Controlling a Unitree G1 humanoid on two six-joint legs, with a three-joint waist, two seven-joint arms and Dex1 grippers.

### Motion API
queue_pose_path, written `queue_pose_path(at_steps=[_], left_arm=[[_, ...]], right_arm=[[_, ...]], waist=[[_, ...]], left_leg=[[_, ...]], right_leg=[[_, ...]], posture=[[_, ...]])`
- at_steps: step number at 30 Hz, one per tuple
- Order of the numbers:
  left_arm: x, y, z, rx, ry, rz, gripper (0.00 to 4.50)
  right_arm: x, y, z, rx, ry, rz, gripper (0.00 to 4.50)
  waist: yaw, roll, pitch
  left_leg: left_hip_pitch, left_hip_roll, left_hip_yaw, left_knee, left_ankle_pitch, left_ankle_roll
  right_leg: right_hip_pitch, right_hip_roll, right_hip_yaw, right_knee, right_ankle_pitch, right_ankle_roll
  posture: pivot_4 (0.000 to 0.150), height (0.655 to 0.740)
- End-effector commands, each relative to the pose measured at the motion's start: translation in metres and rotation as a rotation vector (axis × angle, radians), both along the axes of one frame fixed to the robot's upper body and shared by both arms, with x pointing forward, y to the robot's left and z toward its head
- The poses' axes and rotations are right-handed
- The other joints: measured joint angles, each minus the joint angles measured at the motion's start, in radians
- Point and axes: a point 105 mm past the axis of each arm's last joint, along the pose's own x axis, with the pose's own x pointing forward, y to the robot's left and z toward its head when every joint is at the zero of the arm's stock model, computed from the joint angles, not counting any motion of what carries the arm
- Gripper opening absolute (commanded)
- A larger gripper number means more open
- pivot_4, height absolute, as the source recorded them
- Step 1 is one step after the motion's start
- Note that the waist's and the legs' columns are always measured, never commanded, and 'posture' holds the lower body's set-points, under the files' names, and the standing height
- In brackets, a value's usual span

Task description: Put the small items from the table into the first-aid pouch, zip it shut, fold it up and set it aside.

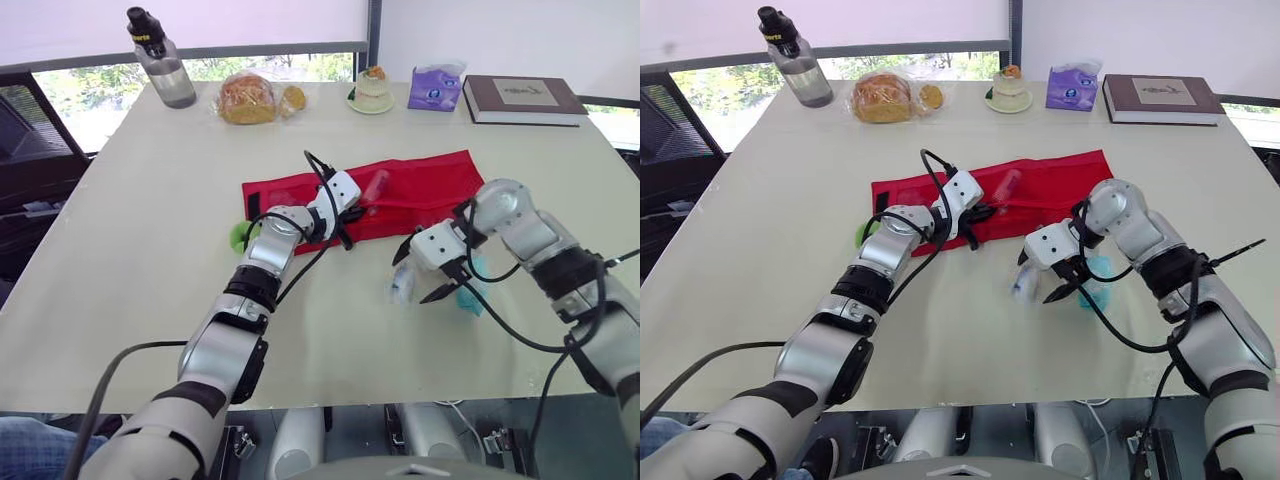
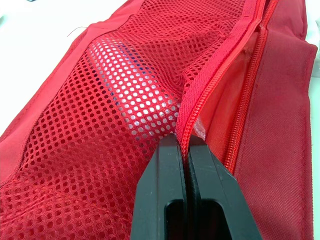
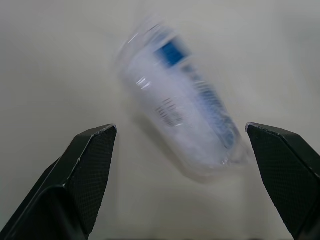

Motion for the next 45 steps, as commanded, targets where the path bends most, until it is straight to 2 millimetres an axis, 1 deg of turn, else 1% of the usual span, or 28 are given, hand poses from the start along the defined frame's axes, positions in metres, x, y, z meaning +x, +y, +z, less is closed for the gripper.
queue_pose_path(at_steps=[1,3,6,8,12,13,14,18,21,23,24,26,27,28,29,30,33,35,39,45], left_arm=[[0.0,-0.001,0.009,-0.011,-0.03,-0.006,0.0],[-0.001,-0.001,0.009,-0.012,-0.03,-0.005,0.0],[-0.001,-0.002,0.008,-0.013,-0.027,-0.008,0.0],[-0.001,-0.003,0.008,-0.013,-0.026,-0.011,0.0],[-0.001,-0.006,0.008,-0.013,-0.026,-0.018,0.0],[-0.001,-0.007,0.008,-0.013,-0.026,-0.018,0.0],[0.0,-0.007,0.008,-0.013,-0.026,-0.019,0.0],[-0.001,-0.008,0.009,-0.014,-0.026,-0.022,0.0],[-0.002,-0.008,0.007,-0.011,-0.022,-0.028,0.0],[-0.002,-0.008,0.006,-0.01,-0.02,-0.032,0.0],[-0.002,-0.009,0.006,-0.009,-0.019,-0.033,0.0],[-0.002,-0.009,0.006,-0.008,-0.018,-0.036,0.0],[-0.002,-0.009,0.006,-0.007,-0.018,-0.037,0.0],[-0.002,-0.01,0.006,-0.007,-0.018,-0.038,0.0],[-0.002,-0.01,0.006,-0.007,-0.018,-0.039,0.0],[-0.002,-0.01,0.007,-0.006,-0.018,-0.04,0.0],[-0.002,-0.009,0.007,-0.006,-0.018,-0.041,0.0],[-0.003,-0.01,0.006,-0.006,-0.016,-0.042,0.0],[-0.003,-0.011,0.005,-0.006,-0.013,-0.047,0.0],[-0.003,-0.012,0.005,-0.004,-0.013,-0.05,0.0]], right_arm=[[0.001,-0.002,0.001,-0.013,-0.024,0.033,4.41],[-0.002,-0.001,0.001,-0.003,-0.009,0.035,4.41],[-0.003,-0.003,0.004,0.013,0.0,0.016,3.73],[-0.005,-0.005,0.007,0.033,0.019,-0.013,2.83],[-0.01,-0.002,0.014,0.101,0.082,-0.091,0.73],[-0.011,-0.002,0.015,0.113,0.089,-0.117,0.31],[-0.011,-0.002,0.015,0.131,0.098,-0.156,0.06],[-0.015,-0.005,0.012,0.172,0.149,-0.296,0.06],[-0.013,-0.016,0.01,0.19,0.104,-0.376,0.06],[-0.013,-0.02,0.014,0.202,0.097,-0.407,0.45],[-0.014,-0.023,0.016,0.197,0.101,-0.417,0.89],[-0.014,-0.031,0.023,0.204,0.079,-0.455,1.51],[-0.014,-0.036,0.026,0.205,0.074,-0.477,1.71],[-0.016,-0.038,0.028,0.213,0.074,-0.501,2.26],[-0.017,-0.038,0.03,0.226,0.079,-0.523,2.55],[-0.017,-0.037,0.032,0.252,0.089,-0.559,3.01],[-0.018,-0.028,0.037,0.36,0.108,-0.673,4.47],[-0.021,-0.02,0.034,0.419,0.131,-0.747,4.47],[-0.027,-0.011,0.027,0.483,0.197,-0.871,4.47],[-0.03,-0.005,0.011,0.48,0.164,-0.912,4.47]], waist=[[0.001,0.0,0.0],[0.001,0.0,0.0],[0.001,0.0,0.0],[0.001,0.0,0.0],[0.001,0.0,0.0],[0.001,0.0,0.0],[0.001,0.0,0.0],[0.003,0.0,0.0],[0.006,0.0,0.0],[0.006,0.0,0.0],[0.006,0.0,0.0],[0.004,0.0,0.0],[0.004,0.0,0.0],[0.004,0.0,0.0],[0.004,0.0,0.0],[0.004,0.0,0.0],[0.002,0.0,0.0],[0.002,0.0,0.0],[0.003,0.0,0.0],[0.003,0.0,0.0]], left_leg=[[0.0,0.0,0.0,0.0,0.0,0.0],[0.0,0.0,0.0,0.0,0.0,0.0],[0.0,0.0,0.0,0.0,0.0,0.0],[0.0,0.0,0.0,0.0,0.0,0.0],[0.0,0.0,0.0,0.0,0.0,0.0],[0.0,0.0,0.0,0.0,0.0,0.0],[0.0,0.0,-0.001,0.0,0.0,0.0],[0.0,0.0,-0.002,0.0,0.0,0.0],[0.0,0.0,-0.002,0.0,0.0,0.0],[-0.001,-0.001,-0.002,0.0,0.0,0.0],[0.0,-0.001,-0.001,0.0,0.0,0.0],[0.0,-0.001,0.0,0.0,0.0,0.0],[0.0,-0.001,-0.001,0.0,0.0,0.0],[0.0,-0.001,-0.001,0.0,0.0,0.0],[0.0,-0.001,-0.001,0.0,0.0,0.0],[-0.001,-0.001,-0.001,0.0,0.0,0.0],[-0.001,0.0,-0.001,0.0,0.0,0.0],[0.0,0.0,-0.002,0.0,0.0,0.0],[-0.001,0.0,-0.002,0.0,0.0,0.0],[-0.001,-0.001,-0.001,0.0,0.0,0.0]], right_leg=[[0.0,0.0,0.0,0.0,0.0,0.0],[0.0,-0.001,0.0,0.0,0.0,0.0],[0.0,-0.001,0.0,0.0,0.0,0.0],[0.0,-0.001,0.0,0.001,0.0,0.0],[0.0,-0.001,0.0,0.001,0.0,0.0],[0.0,-0.001,0.0,0.001,0.0,0.0],[0.0,-0.001,0.0,0.001,0.0,0.0],[0.0,-0.001,0.0,0.001,0.0,0.0],[0.0,-0.001,0.0,0.001,0.0,0.0],[0.0,-0.001,0.0,0.0,0.0,0.0],[0.0,-0.001,0.0,0.001,0.0,0.0],[0.0,-0.001,0.0,0.001,0.0,0.0],[0.0,0.0,0.0,0.001,0.0,0.0],[0.0,0.0,0.0,0.001,0.0,0.0],[0.0,0.0,0.0,0.0,0.0,0.0],[0.0,0.0,-0.001,0.0,0.0,0.0],[0.0,0.0,0.0,0.0,0.0,0.0],[0.0,0.0,0.0,0.001,0.0,0.0],[0.0,0.0,0.0,0.001,0.0,0.0],[0.0,0.0,0.0,0.0,0.0,0.0]], posture=[[0.15,0.74],[0.15,0.74],[0.15,0.74],[0.15,0.74],[0.15,0.74],[0.15,0.74],[0.15,0.74],[0.15,0.74],[0.15,0.74],[0.15,0.74],[0.15,0.74],[0.15,0.74],[0.15,0.74],[0.15,0.74],[0.15,0.74],[0.15,0.74],[0.15,0.74],[0.15,0.74],[0.15,0.74],[0.15,0.74]])
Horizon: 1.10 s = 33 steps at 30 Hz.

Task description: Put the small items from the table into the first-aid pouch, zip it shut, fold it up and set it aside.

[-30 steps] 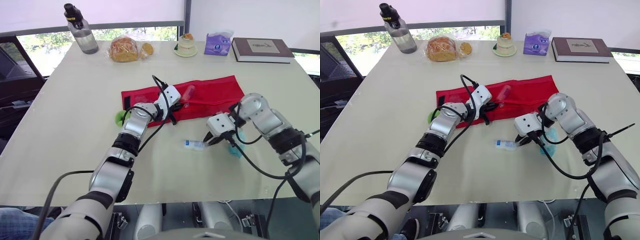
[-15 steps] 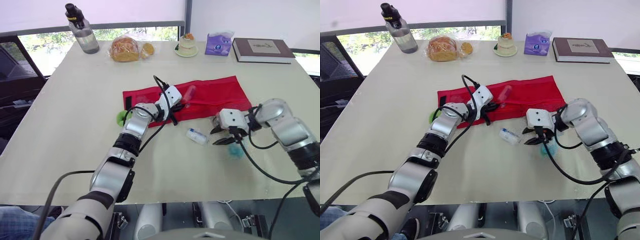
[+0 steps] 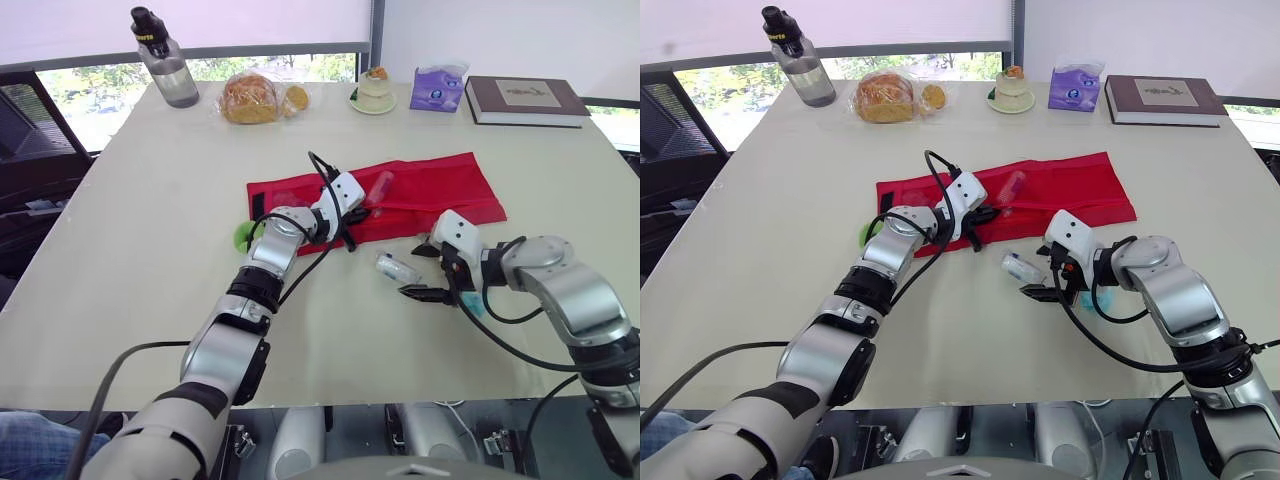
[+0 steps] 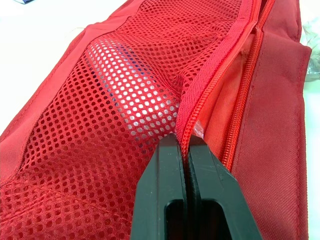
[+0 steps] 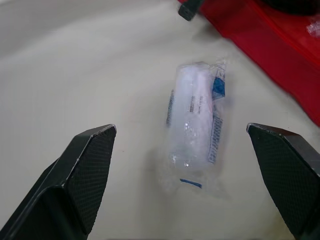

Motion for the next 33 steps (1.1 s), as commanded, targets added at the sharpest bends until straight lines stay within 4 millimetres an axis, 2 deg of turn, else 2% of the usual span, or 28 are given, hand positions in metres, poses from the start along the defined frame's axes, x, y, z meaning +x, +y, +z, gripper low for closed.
queue_pose_path(at_steps=[1,3,5,10,12,14,19,22,24,27,30,33], left_arm=[[0.001,-0.005,0.007,0.0,-0.024,-0.023,0.0],[0.001,-0.005,0.007,0.0,-0.024,-0.023,0.0],[0.001,-0.005,0.008,0.0,-0.025,-0.021,0.0],[0.002,-0.003,0.008,0.005,-0.025,-0.018,0.0],[0.002,-0.003,0.008,0.006,-0.025,-0.018,0.0],[0.002,-0.002,0.008,0.006,-0.025,-0.018,0.0],[0.002,-0.002,0.008,0.005,-0.025,-0.016,0.0],[0.002,-0.001,0.009,0.004,-0.026,-0.015,0.0],[0.002,-0.001,0.009,0.003,-0.026,-0.014,0.0],[0.001,-0.001,0.011,-0.006,-0.033,-0.014,0.0],[0.001,-0.002,0.013,-0.013,-0.041,-0.017,0.0],[0.0,-0.005,0.016,-0.024,-0.049,-0.027,0.0]], right_arm=[[-0.001,0.006,0.002,0.002,-0.062,-0.014,4.47],[0.001,0.007,-0.001,-0.008,-0.078,-0.025,4.47],[0.004,0.008,-0.005,-0.013,-0.094,-0.048,3.96],[0.006,0.007,-0.011,-0.066,-0.123,-0.034,1.84],[0.006,0.005,-0.013,-0.079,-0.125,-0.028,0.74],[0.006,0.004,-0.015,-0.091,-0.125,-0.023,0.02],[0.004,0.003,-0.019,-0.104,-0.124,-0.015,0.0],[0.007,0.005,-0.009,-0.045,-0.134,-0.048,0.0],[0.014,0.009,0.006,0.053,-0.142,-0.112,0.0],[0.034,0.005,0.028,0.074,-0.212,-0.232,0.0],[0.039,0.006,0.032,0.08,-0.196,-0.271,0.0],[0.047,0.004,0.028,0.042,-0.165,-0.335,0.0]], waist=[[-0.001,0.0,0.0],[-0.001,0.0,0.0],[-0.002,0.0,0.0],[-0.002,0.0,0.0],[-0.002,0.0,0.0],[-0.002,0.0,0.0],[-0.002,0.0,0.0],[-0.002,0.0,0.0],[-0.003,0.0,0.0],[-0.005,0.0,0.0],[-0.004,0.0,0.0],[-0.003,0.0,0.0]], left_leg=[[0.0,0.0,0.0,0.0,0.0,0.0],[0.0,0.0,0.0,0.0,0.0,0.0],[0.0,0.0,0.0,0.0,0.0,0.0],[0.0,0.0,0.0,0.0,0.0,0.0],[0.0,0.0,0.0,0.0,0.0,0.0],[0.0,0.0,0.0,0.0,0.0,0.0],[0.0,0.0,0.0,0.0,0.0,0.0],[0.0,0.0,0.0,0.0,0.0,0.0],[0.0,0.0,0.0,0.0,0.0,0.0],[0.0,0.0,0.0,0.0,0.0,0.0],[0.0,0.0,0.0,0.0,0.0,0.0],[0.0,0.0,0.0,-0.001,0.0,0.0]], right_leg=[[0.0,0.0,0.0,0.0,0.0,0.0],[0.0,0.0,0.0,0.0,0.0,0.0],[0.0,0.0,0.0,0.0,0.0,0.0],[0.0,0.0,0.0,0.0,0.0,0.0],[0.0,0.0,0.0,0.0,0.0,0.0],[0.0,0.0,0.0,0.0,0.0,0.0],[0.0,0.0,0.0,0.0,0.0,0.0],[0.0,0.0,0.0,0.0,0.0,0.0],[0.0,0.0,0.0,0.0,0.0,0.0],[0.0,0.0,0.0,0.0,0.0,0.0],[0.0,0.0,0.0,0.0,0.0,0.0],[0.0,0.0,0.0,0.0,0.0,0.0]], posture=[[0.15,0.74],[0.15,0.74],[0.15,0.74],[0.15,0.74],[0.15,0.74],[0.15,0.74],[0.15,0.74],[0.15,0.74],[0.15,0.74],[0.15,0.74],[0.15,0.74],[0.15,0.74]])
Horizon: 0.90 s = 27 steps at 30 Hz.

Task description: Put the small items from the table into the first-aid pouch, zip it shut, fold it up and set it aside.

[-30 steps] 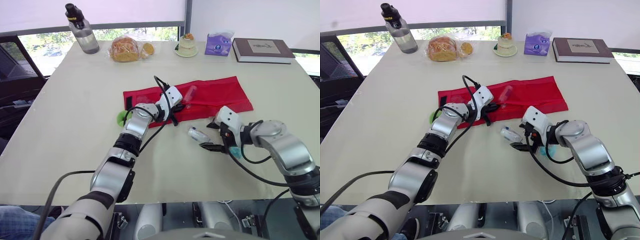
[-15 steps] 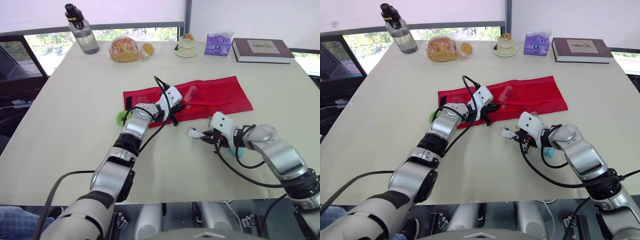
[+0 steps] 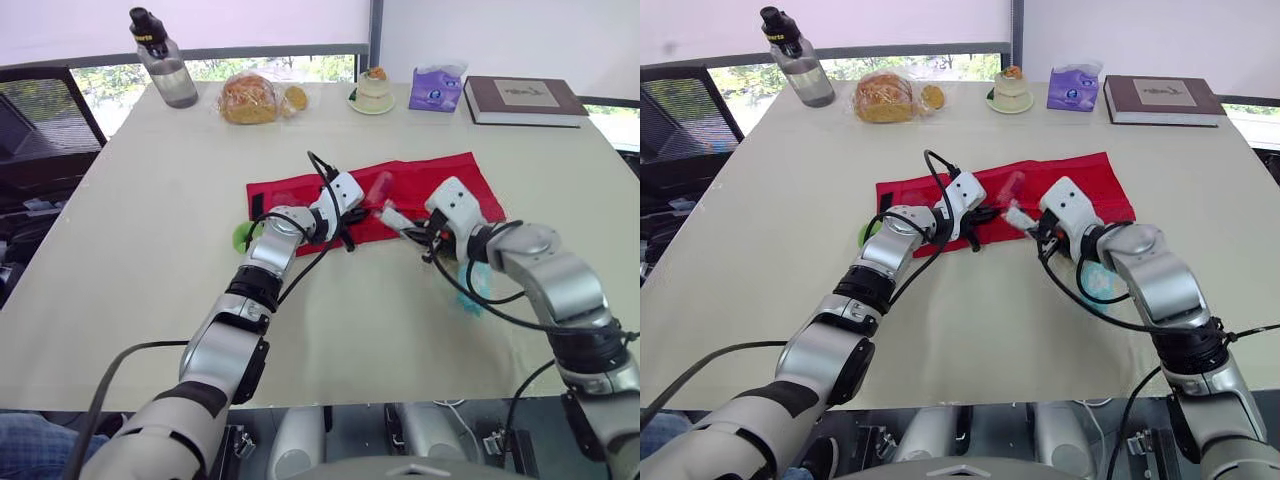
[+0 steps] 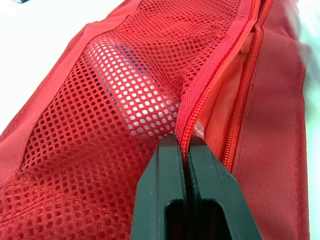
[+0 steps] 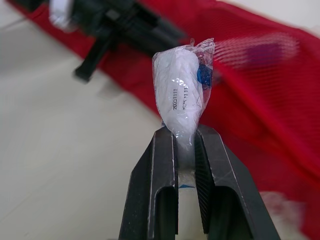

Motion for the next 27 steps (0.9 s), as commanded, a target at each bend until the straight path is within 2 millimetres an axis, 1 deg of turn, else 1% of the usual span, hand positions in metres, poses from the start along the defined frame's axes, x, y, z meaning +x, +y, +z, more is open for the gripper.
queue_pose_path(at_steps=[1,5,6,9,11,15,19,23,27], left_arm=[[-0.001,-0.008,0.017,-0.031,-0.054,-0.03,0.0],[-0.002,-0.01,0.02,-0.043,-0.06,-0.034,0.0],[-0.002,-0.01,0.02,-0.045,-0.061,-0.034,0.0],[-0.002,-0.01,0.021,-0.046,-0.063,-0.038,0.0],[-0.004,-0.012,0.021,-0.049,-0.062,-0.046,0.0],[-0.009,-0.017,0.02,-0.052,-0.057,-0.073,0.0],[-0.013,-0.022,0.02,-0.058,-0.055,-0.093,0.0],[-0.017,-0.025,0.018,-0.06,-0.048,-0.108,0.0],[-0.019,-0.026,0.016,-0.061,-0.041,-0.11,0.0]], right_arm=[[0.007,-0.003,-0.003,-0.026,0.029,-0.068,0.0],[0.014,-0.002,-0.012,-0.064,0.063,-0.099,0.0],[0.019,-0.003,-0.014,-0.066,0.069,-0.13,0.0],[0.028,-0.005,-0.014,-0.069,0.065,-0.17,0.0],[0.032,-0.001,-0.014,-0.062,0.063,-0.174,0.0],[0.039,0.011,-0.01,-0.029,0.049,-0.179,0.0],[0.046,0.031,-0.01,0.004,0.033,-0.167,0.0],[0.057,0.044,-0.004,0.112,0.034,-0.231,0.0],[0.062,0.054,-0.001,0.174,0.037,-0.252,0.0]], waist=[[0.0,0.0,0.0],[0.0,0.0,0.0],[0.0,0.0,0.0],[-0.001,0.0,0.0],[-0.002,0.0,0.0],[-0.002,0.0,0.0],[-0.002,0.0,0.0],[-0.003,0.0,0.0],[-0.002,0.0,0.0]], left_leg=[[0.0,0.0,0.0,0.0,0.0,0.0],[-0.001,0.0,0.001,0.0,0.0,0.0],[-0.001,0.0,0.001,0.0,0.0,0.0],[0.0,0.0,0.001,0.0,0.0,0.0],[0.0,0.0,0.001,0.0,0.0,0.0],[-0.001,0.0,0.001,0.0,0.0,0.0],[0.0,0.0,0.001,0.0,0.0,0.0],[-0.001,0.0,0.001,0.0,0.0,0.0],[-0.001,0.0,0.001,-0.001,0.0,0.0]], right_leg=[[0.0,0.0,0.0,0.0,0.0,0.0],[0.0,0.0,0.001,0.0,0.0,0.0],[-0.001,0.0,0.0,0.0,0.0,0.0],[-0.001,0.0,0.0,0.0,0.0,0.0],[-0.001,0.0,0.001,0.0,0.0,0.0],[-0.001,0.0,0.001,0.0,0.0,0.0],[-0.001,0.0,0.001,0.0,0.0,0.0],[-0.001,0.0,0.001,0.0,0.0,0.0],[-0.001,0.0,0.0,0.0,0.0,0.0]], posture=[[0.15,0.74],[0.15,0.74],[0.15,0.74],[0.15,0.74],[0.15,0.74],[0.15,0.74],[0.15,0.74],[0.15,0.74],[0.15,0.74]])
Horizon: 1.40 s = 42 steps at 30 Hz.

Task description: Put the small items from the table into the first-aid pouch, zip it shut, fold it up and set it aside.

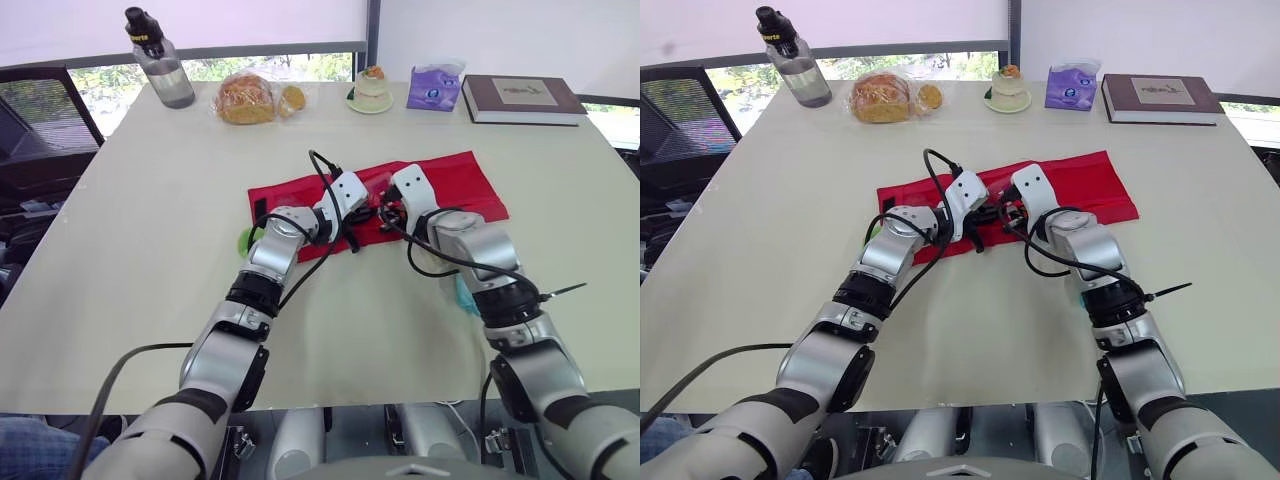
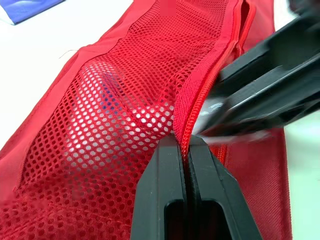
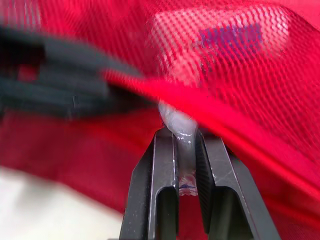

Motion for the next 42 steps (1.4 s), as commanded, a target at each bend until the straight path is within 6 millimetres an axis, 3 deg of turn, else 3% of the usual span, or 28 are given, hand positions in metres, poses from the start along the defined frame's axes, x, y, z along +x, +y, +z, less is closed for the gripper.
queue_pose_path(at_steps=[1,6,8,9,10,16,21,30,31,33,34,35,36,38,40,41,42], left_arm=[[-0.006,-0.012,0.008,-0.022,-0.021,-0.051,0.0],[-0.006,-0.01,0.007,-0.023,-0.017,-0.043,0.0],[-0.004,-0.007,0.007,-0.023,-0.017,-0.029,0.0],[-0.002,-0.005,0.007,-0.022,-0.018,-0.021,0.0],[-0.001,-0.004,0.007,-0.021,-0.019,-0.015,0.0],[0.003,0.003,0.008,-0.027,-0.014,0.008,0.0],[0.005,0.004,0.009,-0.068,0.024,0.014,0.0],[0.005,0.004,0.008,-0.09,0.06,0.002,0.0],[0.005,0.004,0.008,-0.091,0.061,0.001,0.0],[0.004,0.004,0.008,-0.09,0.063,-0.002,0.0],[0.004,0.004,0.008,-0.09,0.064,-0.004,0.0],[0.004,0.004,0.008,-0.091,0.064,-0.007,0.0],[0.004,0.003,0.008,-0.09,0.064,-0.009,0.0],[0.004,0.003,0.009,-0.091,0.063,-0.011,0.0],[0.004,0.004,0.009,-0.091,0.061,-0.009,0.0],[0.004,0.004,0.009,-0.091,0.061,-0.007,0.0],[0.004,0.005,0.009,-0.09,0.06,-0.006,0.0]], right_arm=[[0.007,0.011,0.022,0.077,-0.079,-0.007,0.0],[0.009,0.017,0.025,0.186,-0.049,-0.036,0.0],[0.004,0.02,0.024,0.193,-0.043,-0.002,0.97],[0.002,0.019,0.024,0.19,-0.04,0.01,1.15],[0.001,0.018,0.023,0.187,-0.038,0.017,1.74],[-0.011,0.001,0.023,0.144,-0.037,0.07,4.12],[-0.03,-0.013,0.025,0.069,-0.042,0.173,4.12],[-0.034,-0.02,0.023,-0.056,-0.103,0.192,4.12],[-0.034,-0.02,0.023,-0.05,-0.106,0.188,3.75],[-0.033,-0.022,0.023,-0.049,-0.113,0.177,3.52],[-0.031,-0.024,0.021,-0.061,-0.118,0.17,2.96],[-0.029,-0.025,0.019,-0.077,-0.124,0.166,2.66],[-0.027,-0.027,0.017,-0.097,-0.133,0.159,1.93],[-0.023,-0.031,0.013,-0.134,-0.149,0.151,1.36],[-0.02,-0.033,0.011,-0.15,-0.158,0.147,0.35],[-0.019,-0.034,0.01,-0.15,-0.161,0.142,0.03],[-0.017,-0.034,0.01,-0.154,-0.165,0.138,0.03]], waist=[[-0.001,0.0,0.0],[-0.003,0.0,0.0],[-0.004,0.0,0.0],[-0.003,0.0,0.0],[-0.003,0.0,0.0],[-0.005,0.0,0.0],[-0.003,0.0,0.0],[-0.005,0.0,0.0],[-0.005,0.0,0.0],[-0.003,0.0,0.0],[-0.003,0.0,0.0],[-0.003,0.0,0.0],[-0.003,0.0,0.0],[-0.003,0.0,0.0],[-0.003,0.0,0.0],[-0.003,0.0,0.0],[-0.003,0.0,0.0]], left_leg=[[0.0,0.0,0.0,0.0,0.0,0.0],[0.0,0.0,0.0,0.0,0.0,0.0],[0.0,0.0,0.0,0.0,0.0,0.0],[0.0,0.0,0.0,0.0,0.0,0.0],[0.0,0.0,0.0,0.0,0.0,0.0],[0.0,0.0,0.001,-0.001,0.0,0.0],[0.0,0.0,0.001,-0.001,0.0,0.0],[0.0,0.0,0.0,-0.001,0.0,0.0],[0.0,0.0,0.0,-0.001,0.0,0.0],[0.0,0.0,0.001,-0.001,0.0,0.0],[0.0,0.0,0.001,-0.001,0.0,0.0],[0.0,0.0,0.001,-0.001,0.0,0.0],[0.0,0.0,0.001,-0.001,0.0,0.0],[0.0,0.0,0.001,-0.001,0.0,0.0],[0.0,0.0,0.001,-0.001,0.0,0.0],[0.0,0.0,0.001,-0.001,0.0,0.0],[0.0,0.0,0.001,-0.001,0.0,0.0]], right_leg=[[0.0,0.0,0.0,0.0,0.0,0.0],[0.0,0.0,0.0,0.0,0.0,0.0],[0.0,0.0,0.0,0.0,0.0,0.0],[0.0,0.0,0.0,0.0,0.0,0.0],[0.0,0.0,0.0,0.0,0.0,0.0],[0.0,0.0,0.0,0.0,0.0,0.0],[0.0,0.0,0.0,0.0,0.0,0.0],[0.0,0.001,0.0,0.0,0.0,0.0],[0.0,0.001,0.0,0.0,0.0,0.0],[0.0,0.0,0.001,-0.001,0.0,0.0],[0.0,0.0,0.001,-0.001,0.0,0.0],[0.0,0.0,0.001,-0.001,0.0,0.0],[0.0,0.0,0.001,-0.001,0.0,0.0],[0.0,0.0,0.001,-0.001,0.0,0.0],[0.0,0.0,0.001,-0.001,0.0,0.0],[0.0,0.0,0.001,-0.001,0.0,0.0],[0.0,0.0,0.001,-0.001,0.0,0.0]], posture=[[0.15,0.74],[0.15,0.74],[0.15,0.74],[0.15,0.74],[0.15,0.74],[0.15,0.74],[0.15,0.74],[0.15,0.74],[0.15,0.74],[0.15,0.74],[0.15,0.74],[0.15,0.74],[0.15,0.74],[0.15,0.74],[0.15,0.74],[0.15,0.74],[0.15,0.74]])
